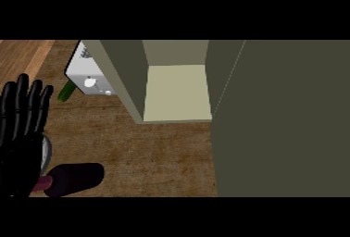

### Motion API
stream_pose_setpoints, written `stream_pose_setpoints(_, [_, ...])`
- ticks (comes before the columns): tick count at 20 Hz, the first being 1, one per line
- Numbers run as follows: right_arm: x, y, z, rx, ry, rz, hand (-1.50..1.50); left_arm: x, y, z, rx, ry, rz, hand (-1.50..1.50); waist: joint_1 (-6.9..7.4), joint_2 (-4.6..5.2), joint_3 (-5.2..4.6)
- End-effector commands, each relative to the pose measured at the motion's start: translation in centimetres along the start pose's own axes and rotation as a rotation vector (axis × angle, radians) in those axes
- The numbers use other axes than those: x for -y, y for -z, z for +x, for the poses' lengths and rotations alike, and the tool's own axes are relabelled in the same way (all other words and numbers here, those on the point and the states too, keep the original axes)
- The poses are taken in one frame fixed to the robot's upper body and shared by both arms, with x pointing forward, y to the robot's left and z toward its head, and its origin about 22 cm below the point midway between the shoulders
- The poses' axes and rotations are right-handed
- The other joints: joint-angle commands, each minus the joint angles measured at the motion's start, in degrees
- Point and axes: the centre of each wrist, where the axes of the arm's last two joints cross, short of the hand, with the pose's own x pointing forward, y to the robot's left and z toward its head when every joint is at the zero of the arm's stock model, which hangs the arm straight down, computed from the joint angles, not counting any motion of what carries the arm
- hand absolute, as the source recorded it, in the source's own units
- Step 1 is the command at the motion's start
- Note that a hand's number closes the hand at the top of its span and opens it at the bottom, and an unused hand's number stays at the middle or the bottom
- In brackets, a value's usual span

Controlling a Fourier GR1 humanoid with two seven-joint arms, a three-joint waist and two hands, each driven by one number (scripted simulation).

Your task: Pick up the wine, place it into the cabinet and close the cabinet

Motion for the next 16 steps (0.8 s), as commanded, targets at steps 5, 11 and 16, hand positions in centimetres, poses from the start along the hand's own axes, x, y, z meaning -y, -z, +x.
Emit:
stream_pose_setpoints(5, [-0.1, -3.4, 1.5, 0.058, 0.065, 0.067, -1.5, 1.4, -6.6, 3.6, 0.115, -0.04, -0.059, -1.5, 2.58, 0.87, 0.12])
stream_pose_setpoints(11, [-0.3, -3.1, 2.4, -0.069, 0.174, 0.28, -1.5, 4.0, -9.7, 4.3, -0.045, -0.356, -0.075, -1.5, 2.93, 1.06, 0.1])
stream_pose_setpoints(16, [0.2, -2.9, 6.0, -0.085, 0.148, 0.329, -1.5, 4.8, -12.0, 6.5, -0.062, -0.369, -0.089, -1.5, 2.85, 1.11, 0.09])
